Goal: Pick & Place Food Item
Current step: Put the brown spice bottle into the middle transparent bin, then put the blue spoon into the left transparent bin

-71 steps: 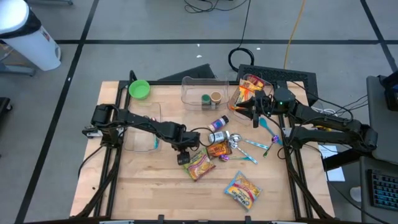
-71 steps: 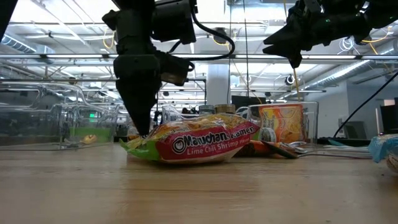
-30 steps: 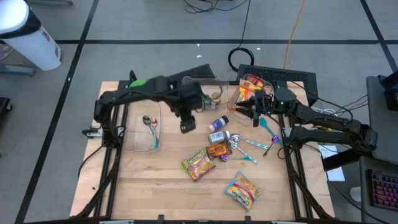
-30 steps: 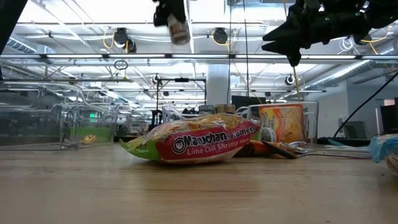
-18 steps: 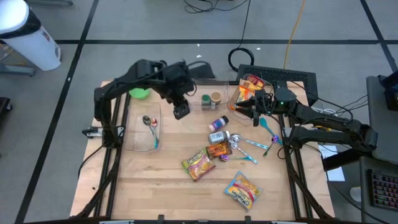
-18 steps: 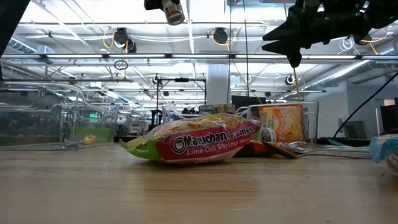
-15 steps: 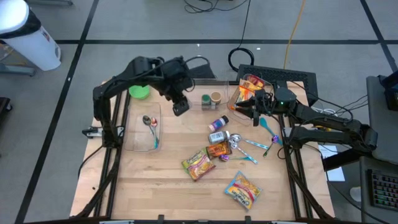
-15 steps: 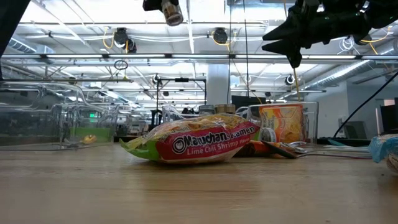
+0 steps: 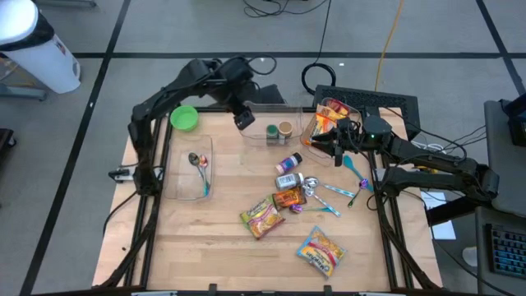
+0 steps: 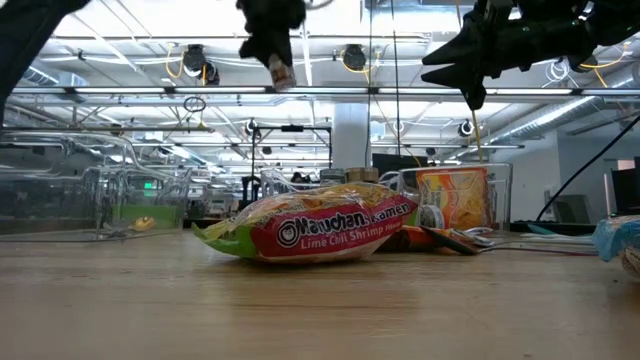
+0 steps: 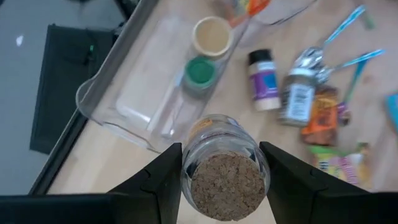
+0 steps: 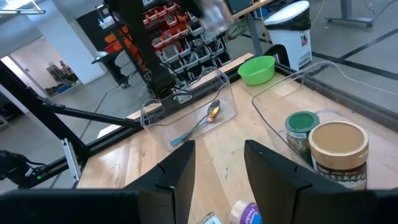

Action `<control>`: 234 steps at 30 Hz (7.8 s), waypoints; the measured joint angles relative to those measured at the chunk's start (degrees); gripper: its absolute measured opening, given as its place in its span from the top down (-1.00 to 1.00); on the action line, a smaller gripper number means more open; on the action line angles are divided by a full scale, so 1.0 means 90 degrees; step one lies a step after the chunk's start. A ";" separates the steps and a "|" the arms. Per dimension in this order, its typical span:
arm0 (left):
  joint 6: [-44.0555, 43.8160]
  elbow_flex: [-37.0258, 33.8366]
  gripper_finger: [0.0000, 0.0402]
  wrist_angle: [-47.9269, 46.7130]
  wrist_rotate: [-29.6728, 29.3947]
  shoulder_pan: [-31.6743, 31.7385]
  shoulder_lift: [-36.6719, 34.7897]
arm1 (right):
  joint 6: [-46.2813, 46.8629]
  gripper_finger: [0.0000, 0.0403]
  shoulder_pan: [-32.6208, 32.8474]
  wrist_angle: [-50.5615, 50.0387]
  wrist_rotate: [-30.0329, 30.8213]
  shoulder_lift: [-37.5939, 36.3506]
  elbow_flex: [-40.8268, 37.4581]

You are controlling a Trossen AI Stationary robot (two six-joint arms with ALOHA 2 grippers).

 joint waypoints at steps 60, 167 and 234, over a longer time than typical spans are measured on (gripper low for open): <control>0.1921 -0.0695 0.08 0.0612 -0.0117 0.0379 0.2376 | -0.0022 0.36 0.0002 -0.0012 0.0379 0.0427 0.0002; 0.1724 0.0427 -0.56 -0.0739 0.0813 0.0032 0.2197 | 0.0287 0.36 0.0000 -0.0015 0.0520 0.0427 0.0002; -0.0375 -0.1370 0.40 0.4623 0.0598 -0.0605 -0.1499 | 0.0478 0.36 0.0002 -0.0010 0.0495 0.0425 0.0002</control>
